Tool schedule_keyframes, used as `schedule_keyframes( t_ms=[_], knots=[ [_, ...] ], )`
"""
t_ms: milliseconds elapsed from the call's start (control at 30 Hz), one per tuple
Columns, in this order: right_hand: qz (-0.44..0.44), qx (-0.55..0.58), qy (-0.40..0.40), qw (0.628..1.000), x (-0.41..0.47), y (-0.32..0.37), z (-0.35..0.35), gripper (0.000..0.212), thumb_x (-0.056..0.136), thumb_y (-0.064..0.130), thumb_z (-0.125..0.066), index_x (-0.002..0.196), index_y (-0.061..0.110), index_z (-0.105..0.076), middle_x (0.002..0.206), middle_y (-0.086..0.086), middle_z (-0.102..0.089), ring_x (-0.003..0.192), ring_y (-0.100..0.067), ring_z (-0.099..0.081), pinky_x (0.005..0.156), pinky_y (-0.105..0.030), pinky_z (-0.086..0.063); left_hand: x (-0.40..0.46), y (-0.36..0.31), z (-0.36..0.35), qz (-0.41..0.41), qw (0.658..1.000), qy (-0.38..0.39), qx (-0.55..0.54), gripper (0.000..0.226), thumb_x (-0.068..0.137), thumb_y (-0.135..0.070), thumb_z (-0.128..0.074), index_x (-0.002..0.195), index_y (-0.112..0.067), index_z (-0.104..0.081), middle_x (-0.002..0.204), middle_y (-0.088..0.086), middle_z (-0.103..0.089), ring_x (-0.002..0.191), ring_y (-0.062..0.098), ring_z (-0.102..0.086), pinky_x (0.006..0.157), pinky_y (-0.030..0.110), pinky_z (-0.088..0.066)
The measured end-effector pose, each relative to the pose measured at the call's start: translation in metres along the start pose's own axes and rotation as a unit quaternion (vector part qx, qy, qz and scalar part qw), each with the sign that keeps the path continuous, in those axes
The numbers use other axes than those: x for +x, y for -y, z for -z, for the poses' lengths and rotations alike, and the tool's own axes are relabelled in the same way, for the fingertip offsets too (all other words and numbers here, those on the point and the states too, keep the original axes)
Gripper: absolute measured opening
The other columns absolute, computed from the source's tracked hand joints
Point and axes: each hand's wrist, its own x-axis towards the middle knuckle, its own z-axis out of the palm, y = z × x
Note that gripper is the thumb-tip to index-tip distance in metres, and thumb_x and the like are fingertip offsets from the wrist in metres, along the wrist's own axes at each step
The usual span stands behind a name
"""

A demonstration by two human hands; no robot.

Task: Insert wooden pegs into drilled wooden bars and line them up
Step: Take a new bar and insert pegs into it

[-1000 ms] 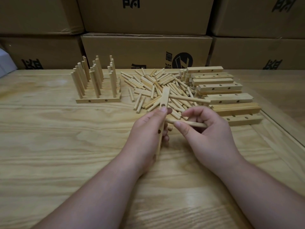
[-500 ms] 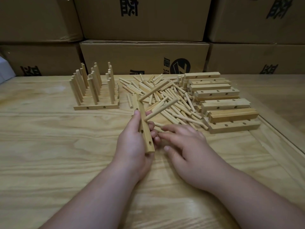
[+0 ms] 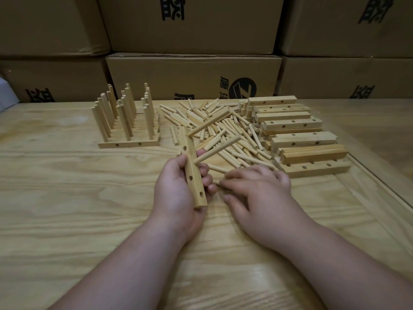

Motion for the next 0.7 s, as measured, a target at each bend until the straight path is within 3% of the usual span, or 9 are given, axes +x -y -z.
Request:
schedule_keyframes(
  t_ms=[167, 333, 533, 700],
  knots=[
    [-0.024, -0.008, -0.050, 0.998, 0.0001, 0.0001, 0.0026, 0.011, 0.088, 0.045, -0.065, 0.094, 0.040, -0.072, 0.095, 0.023, -0.065, 0.109, -0.009, -0.048, 0.097, -0.039, -0.019, 0.0004, 0.0007, -0.0012, -0.001, 1.000, -0.009, -0.001, 0.032, 0.102, -0.029, -0.036, 0.103, -0.011, -0.063, 0.065, 0.002, -0.043, 0.052, 0.014, -0.037, 0.049, 0.026, -0.035],
    [-0.066, -0.015, -0.041, 0.997, 0.0015, -0.0012, 0.0008, 0.026, 0.088, 0.052, -0.062, 0.110, 0.040, -0.070, 0.099, 0.019, -0.054, 0.109, -0.009, -0.044, 0.098, -0.039, -0.021, 0.0009, 0.0006, -0.0002, 0.003, 1.000, -0.011, 0.000, 0.032, 0.102, -0.029, -0.039, 0.105, -0.011, -0.066, 0.065, 0.001, -0.046, 0.052, 0.013, -0.038, 0.048, 0.025, -0.036],
    [-0.074, 0.023, -0.067, 0.995, 0.0017, -0.0016, 0.0015, 0.011, 0.090, 0.037, -0.064, 0.098, 0.033, -0.071, 0.094, 0.016, -0.055, 0.102, -0.013, -0.052, 0.093, -0.039, -0.042, 0.0024, 0.0013, 0.0021, 0.004, 1.000, -0.008, 0.009, 0.037, 0.106, -0.033, -0.042, 0.109, -0.010, -0.070, 0.066, 0.000, -0.048, 0.053, 0.011, -0.041, 0.048, 0.024, -0.037],
    [-0.092, 0.095, -0.131, 0.983, 0.0031, -0.0027, 0.0042, 0.006, 0.094, 0.028, -0.058, 0.097, 0.032, -0.060, 0.083, 0.021, -0.055, 0.088, -0.012, -0.058, 0.086, -0.042, -0.049, 0.0027, 0.0013, 0.0019, 0.002, 1.000, -0.022, -0.006, 0.038, 0.107, -0.037, -0.042, 0.111, -0.014, -0.072, 0.069, -0.001, -0.050, 0.053, 0.011, -0.042, 0.048, 0.024, -0.038]
  ],
)
